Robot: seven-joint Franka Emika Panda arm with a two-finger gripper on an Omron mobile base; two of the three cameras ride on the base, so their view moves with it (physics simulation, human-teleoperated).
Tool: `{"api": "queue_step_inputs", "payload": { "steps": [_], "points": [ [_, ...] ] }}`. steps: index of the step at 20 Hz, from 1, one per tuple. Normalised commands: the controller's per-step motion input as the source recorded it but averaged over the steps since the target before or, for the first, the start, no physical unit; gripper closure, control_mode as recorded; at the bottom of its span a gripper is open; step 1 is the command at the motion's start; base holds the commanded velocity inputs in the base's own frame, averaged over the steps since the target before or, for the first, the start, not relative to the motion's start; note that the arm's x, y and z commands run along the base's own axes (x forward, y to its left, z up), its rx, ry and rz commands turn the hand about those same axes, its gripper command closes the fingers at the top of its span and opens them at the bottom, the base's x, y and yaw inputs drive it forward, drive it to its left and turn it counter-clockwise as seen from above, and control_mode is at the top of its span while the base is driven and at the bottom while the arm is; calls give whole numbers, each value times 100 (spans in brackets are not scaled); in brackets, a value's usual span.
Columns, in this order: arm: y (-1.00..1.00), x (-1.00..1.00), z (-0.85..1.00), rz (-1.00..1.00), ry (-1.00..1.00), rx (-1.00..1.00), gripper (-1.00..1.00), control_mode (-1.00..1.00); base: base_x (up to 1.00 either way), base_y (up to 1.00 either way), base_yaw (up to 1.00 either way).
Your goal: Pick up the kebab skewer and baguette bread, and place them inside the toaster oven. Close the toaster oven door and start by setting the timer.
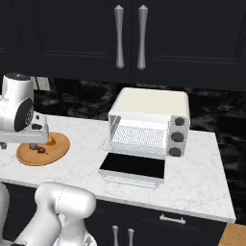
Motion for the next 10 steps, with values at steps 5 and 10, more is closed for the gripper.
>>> {"api": "queue_step_inputs", "payload": {
  "steps": [5,10],
  "points": [
    [66,100,-9,6,5,-7,-100,-100,0,0,0],
    [48,99,-64,2,9,-6,-100,-100,0,0,0]
  ]
}}
